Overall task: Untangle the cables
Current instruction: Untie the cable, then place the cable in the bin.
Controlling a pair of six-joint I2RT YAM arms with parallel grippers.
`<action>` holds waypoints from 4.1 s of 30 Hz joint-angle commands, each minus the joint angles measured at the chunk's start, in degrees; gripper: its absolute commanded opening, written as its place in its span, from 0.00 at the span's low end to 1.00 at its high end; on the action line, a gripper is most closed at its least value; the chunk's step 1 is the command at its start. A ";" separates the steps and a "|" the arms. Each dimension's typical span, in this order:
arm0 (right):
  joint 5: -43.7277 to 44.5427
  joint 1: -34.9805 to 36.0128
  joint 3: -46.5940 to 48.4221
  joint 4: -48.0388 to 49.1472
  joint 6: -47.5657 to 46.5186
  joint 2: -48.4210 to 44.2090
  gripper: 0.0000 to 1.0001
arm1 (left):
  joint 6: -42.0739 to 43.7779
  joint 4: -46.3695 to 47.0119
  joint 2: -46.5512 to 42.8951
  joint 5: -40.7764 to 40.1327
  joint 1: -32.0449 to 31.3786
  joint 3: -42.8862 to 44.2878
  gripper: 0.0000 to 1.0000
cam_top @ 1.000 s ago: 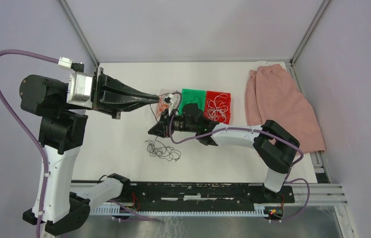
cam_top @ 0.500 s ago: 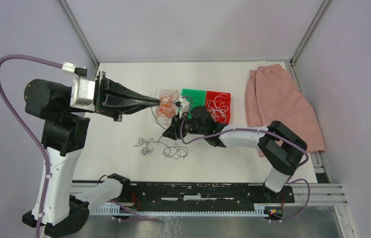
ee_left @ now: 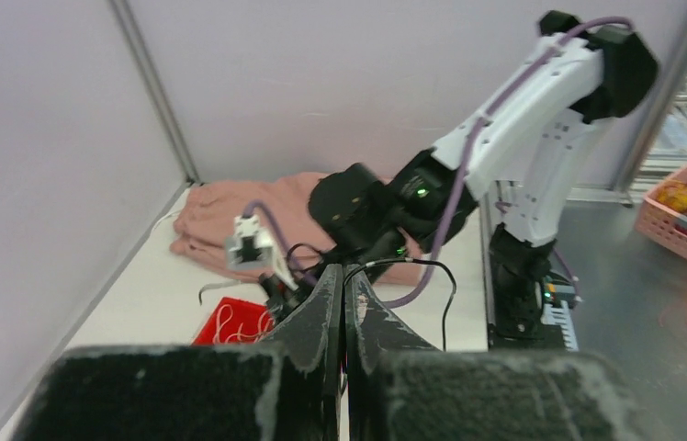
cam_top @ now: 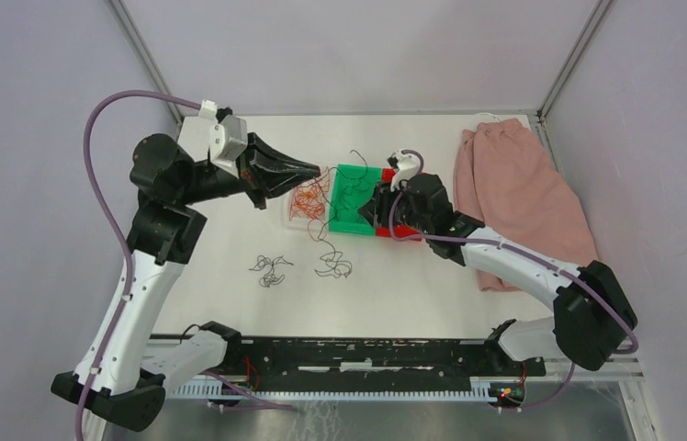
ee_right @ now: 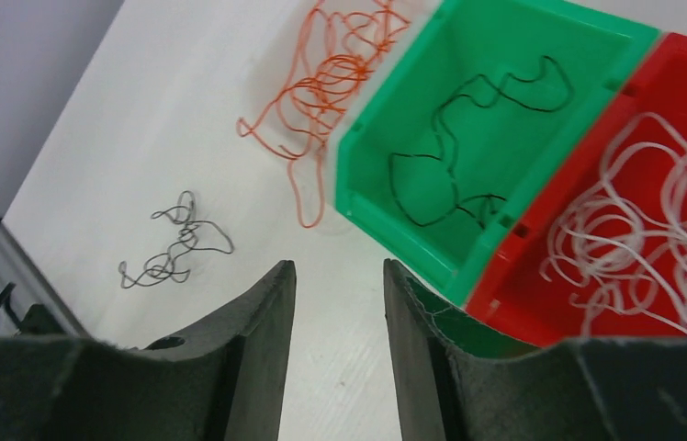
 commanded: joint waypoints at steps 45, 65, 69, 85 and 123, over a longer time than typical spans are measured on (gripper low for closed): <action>17.76 -8.75 -10.21 -7.29 -0.66 -22.70 0.20 | 33.93 15.16 33.02 -34.81 -8.08 3.93 0.03; 17.69 -9.20 -10.95 -8.42 0.08 -24.07 0.18 | 19.07 4.91 37.06 -30.64 -9.77 -1.29 0.03; 17.92 -9.44 -11.07 -8.69 0.21 -24.52 0.18 | 15.48 2.75 39.99 -30.07 -10.03 0.79 0.03; 14.32 -10.07 -12.09 -6.16 1.13 -24.06 0.19 | 16.77 2.21 48.68 -42.22 -10.24 7.18 0.03; -16.90 -14.41 7.24 5.65 2.33 12.91 0.46 | 14.40 3.71 45.48 -37.82 -4.08 5.34 0.03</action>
